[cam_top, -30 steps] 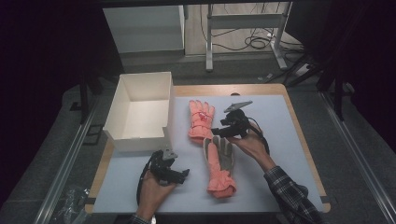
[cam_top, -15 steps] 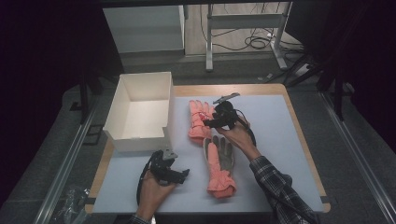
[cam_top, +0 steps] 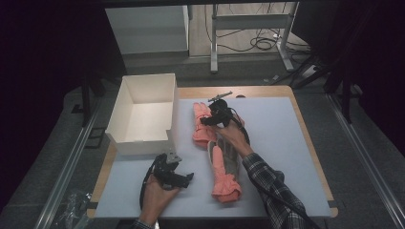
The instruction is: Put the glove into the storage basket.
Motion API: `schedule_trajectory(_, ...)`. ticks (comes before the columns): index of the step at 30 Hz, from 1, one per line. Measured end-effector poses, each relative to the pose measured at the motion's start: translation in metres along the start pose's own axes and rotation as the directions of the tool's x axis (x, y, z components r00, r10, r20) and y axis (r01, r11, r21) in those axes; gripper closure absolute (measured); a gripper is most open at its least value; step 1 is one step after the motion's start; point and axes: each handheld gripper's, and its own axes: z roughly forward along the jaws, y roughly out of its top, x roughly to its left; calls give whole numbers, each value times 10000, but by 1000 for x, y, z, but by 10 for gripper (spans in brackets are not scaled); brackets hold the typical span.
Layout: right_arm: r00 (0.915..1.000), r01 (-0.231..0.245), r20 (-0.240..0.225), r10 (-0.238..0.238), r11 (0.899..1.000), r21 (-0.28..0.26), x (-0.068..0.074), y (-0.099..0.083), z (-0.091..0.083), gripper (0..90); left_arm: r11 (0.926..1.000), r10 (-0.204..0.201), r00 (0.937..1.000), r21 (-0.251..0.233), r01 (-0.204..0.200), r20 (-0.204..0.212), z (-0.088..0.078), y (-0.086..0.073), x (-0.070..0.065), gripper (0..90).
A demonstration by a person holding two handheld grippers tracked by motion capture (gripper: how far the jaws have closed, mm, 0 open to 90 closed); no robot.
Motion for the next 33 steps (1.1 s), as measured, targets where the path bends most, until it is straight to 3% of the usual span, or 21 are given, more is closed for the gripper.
schedule_trajectory(4,9999,18,117,-23,9992,392,-3,-5,16,381,10000,10,10000,1,-10,-2,0,0,0,1)
schedule_trajectory(7,9999,29,-114,-23,9986,524,-6,-4,17,496,10000,12,10000,2,-12,-3,0,0,0,1)
schedule_trajectory(8,9999,29,-114,-23,9986,524,-6,-4,17,496,10000,12,10000,2,-12,-3,0,0,0,1)
schedule_trajectory(9,9996,-95,-271,111,9983,576,-8,-3,15,630,10000,10,10000,1,-10,-1,0,0,0,1)
schedule_trajectory(10,9994,-126,-323,143,9986,509,-7,-3,15,692,10000,10,10000,0,-10,-3,0,0,0,1)
schedule_trajectory(11,9994,-126,-323,143,9986,509,-7,-3,15,692,10000,10,10000,0,-10,-3,0,0,0,1)
schedule_trajectory(12,9999,-24,-165,31,9990,440,-5,-3,13,786,10000,10,10000,0,-10,-4,0,0,0,1)
schedule_trajectory(13,9999,-24,-100,28,9993,385,-4,-3,12,819,10000,12,10000,2,-12,-5,0,0,0,1)
schedule_trajectory(21,9981,-532,-294,538,9984,205,-8,-1,4,860,10000,4,10000,2,-4,-1,0,0,0,1)
schedule_trajectory(33,9925,-1135,-509,1107,9920,-554,-24,10,-25,862,10000,22,10000,21,-22,-8,0,0,0,1)
